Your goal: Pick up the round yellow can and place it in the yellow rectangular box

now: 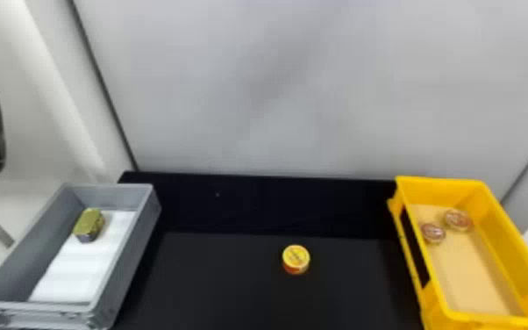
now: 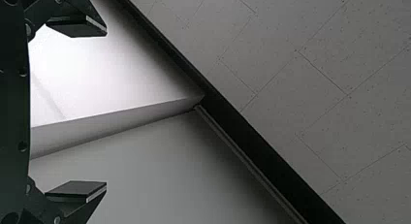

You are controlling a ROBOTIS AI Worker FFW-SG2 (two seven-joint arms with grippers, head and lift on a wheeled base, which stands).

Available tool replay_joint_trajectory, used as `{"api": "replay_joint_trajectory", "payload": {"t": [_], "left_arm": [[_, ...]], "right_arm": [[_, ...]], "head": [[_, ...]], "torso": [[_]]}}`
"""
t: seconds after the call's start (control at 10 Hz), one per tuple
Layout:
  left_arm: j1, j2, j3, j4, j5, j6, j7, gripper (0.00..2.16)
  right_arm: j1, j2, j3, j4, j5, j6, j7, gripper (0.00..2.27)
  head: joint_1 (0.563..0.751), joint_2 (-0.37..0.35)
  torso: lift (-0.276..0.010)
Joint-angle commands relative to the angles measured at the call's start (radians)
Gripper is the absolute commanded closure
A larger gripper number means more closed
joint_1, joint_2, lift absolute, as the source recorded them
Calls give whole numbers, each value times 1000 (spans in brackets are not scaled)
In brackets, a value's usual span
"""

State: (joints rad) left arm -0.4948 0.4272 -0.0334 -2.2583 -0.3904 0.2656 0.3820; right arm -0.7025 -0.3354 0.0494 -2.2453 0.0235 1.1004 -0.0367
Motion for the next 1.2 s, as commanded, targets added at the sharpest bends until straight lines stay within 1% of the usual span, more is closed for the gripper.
{"api": "replay_joint_trajectory", "payload": {"t": [0.0,0.1,0.2,0.4,0.5,0.7,0.8,0.9,1.0,1.1], "left_arm": [[-11,0,-5,-14,2,21,-9,154],[-11,0,-6,-23,2,27,-12,154],[-13,-7,-6,-23,2,27,-12,154],[-14,-13,-6,-21,2,35,-14,154],[-14,-22,-6,-18,2,35,-15,154],[-14,-25,-8,-17,2,35,-18,153],[-18,-31,-11,-12,2,35,-18,154],[-24,-36,-16,-7,2,43,-23,154],[-25,-39,-19,-3,2,32,-23,153],[-25,-47,-19,0,1,27,-23,153]], "right_arm": [[-34,30,-13,104,-13,215,187,127],[-31,29,-11,148,-31,250,267,128],[-9,27,-10,196,-51,275,324,125],[51,32,10,299,-97,273,364,125],[84,35,15,346,-115,265,382,127],[140,41,26,434,-119,239,422,130],[159,38,38,474,-99,236,465,127],[176,38,64,526,3,223,586,125],[189,47,93,587,128,178,724,125],[201,73,103,650,257,118,845,125]], "head": [[663,54],[663,54],[663,54],[663,54],[663,54],[663,54],[663,54],[663,54],[663,54],[663,54]], "torso": [[-10],[-10],[-10],[-10],[-10],[-10],[-10],[-10],[-10],[-10]]}}
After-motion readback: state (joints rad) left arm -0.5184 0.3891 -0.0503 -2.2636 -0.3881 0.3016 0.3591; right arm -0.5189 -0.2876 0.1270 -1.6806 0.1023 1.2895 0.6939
